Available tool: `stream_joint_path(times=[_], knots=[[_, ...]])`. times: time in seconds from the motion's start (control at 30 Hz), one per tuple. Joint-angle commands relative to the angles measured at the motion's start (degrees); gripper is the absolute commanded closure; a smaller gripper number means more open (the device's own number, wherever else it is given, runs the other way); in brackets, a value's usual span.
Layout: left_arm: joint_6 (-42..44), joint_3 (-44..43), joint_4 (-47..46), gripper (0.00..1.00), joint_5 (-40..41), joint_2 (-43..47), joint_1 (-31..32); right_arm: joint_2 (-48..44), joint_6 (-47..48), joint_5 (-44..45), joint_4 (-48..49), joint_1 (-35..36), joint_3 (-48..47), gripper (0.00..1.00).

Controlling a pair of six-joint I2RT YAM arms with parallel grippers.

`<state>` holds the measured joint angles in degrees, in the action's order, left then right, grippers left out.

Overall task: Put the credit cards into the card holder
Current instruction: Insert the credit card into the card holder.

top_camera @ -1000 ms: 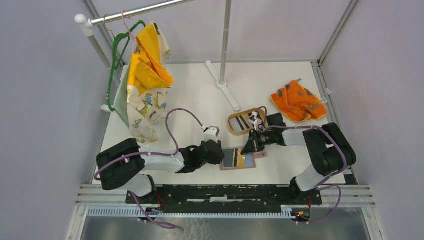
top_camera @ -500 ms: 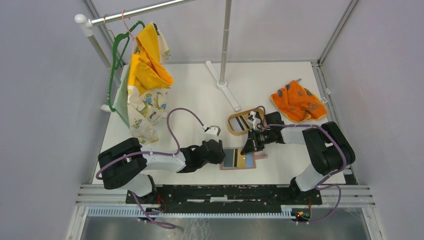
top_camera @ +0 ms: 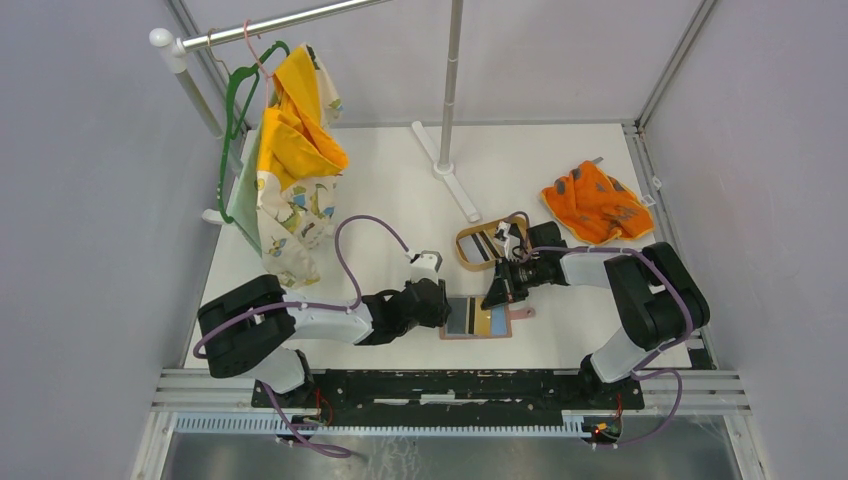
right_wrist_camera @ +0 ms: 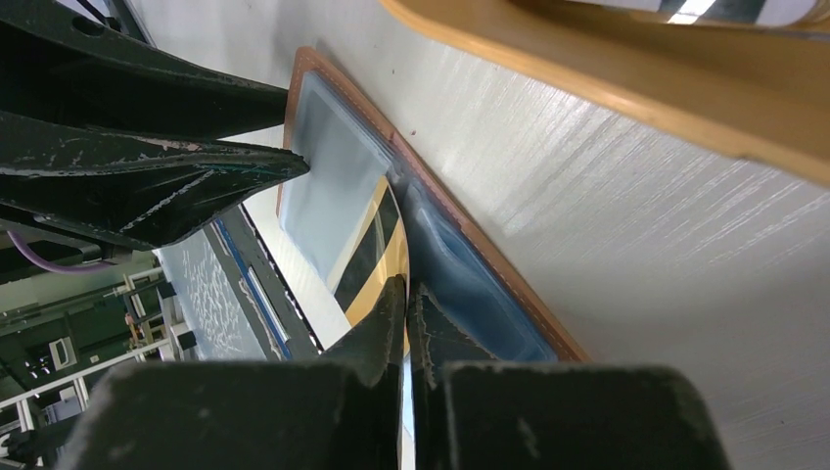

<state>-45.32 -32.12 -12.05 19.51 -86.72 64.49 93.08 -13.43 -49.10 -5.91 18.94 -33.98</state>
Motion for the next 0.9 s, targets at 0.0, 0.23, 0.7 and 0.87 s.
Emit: stream_joint_path(times=[0.0, 0.23, 0.7, 0.87], knots=[[2.3, -2.1, -2.2, 0.62, -1.6, -1.7, 1.2, 1.5, 2.4, 8.9, -1.3, 1.0, -0.4, 0.98], [2.7, -2.8, -2.4, 0.62, -1.9, -2.5, 1.5, 2.0, 1.9, 8.6, -1.3, 1.3, -0.6, 0.96], [1.8, -3.1, 0.0, 0.63, 0.6, -2.8, 1.5, -3.9, 0.2, 12.0, -0.6, 0.1, 2.6, 0.99], [1.9, -3.1, 0.4, 0.64, 1.1, -2.8, 1.6, -3.9, -0.2, 12.3, -1.1, -1.2, 3.3, 1.0]])
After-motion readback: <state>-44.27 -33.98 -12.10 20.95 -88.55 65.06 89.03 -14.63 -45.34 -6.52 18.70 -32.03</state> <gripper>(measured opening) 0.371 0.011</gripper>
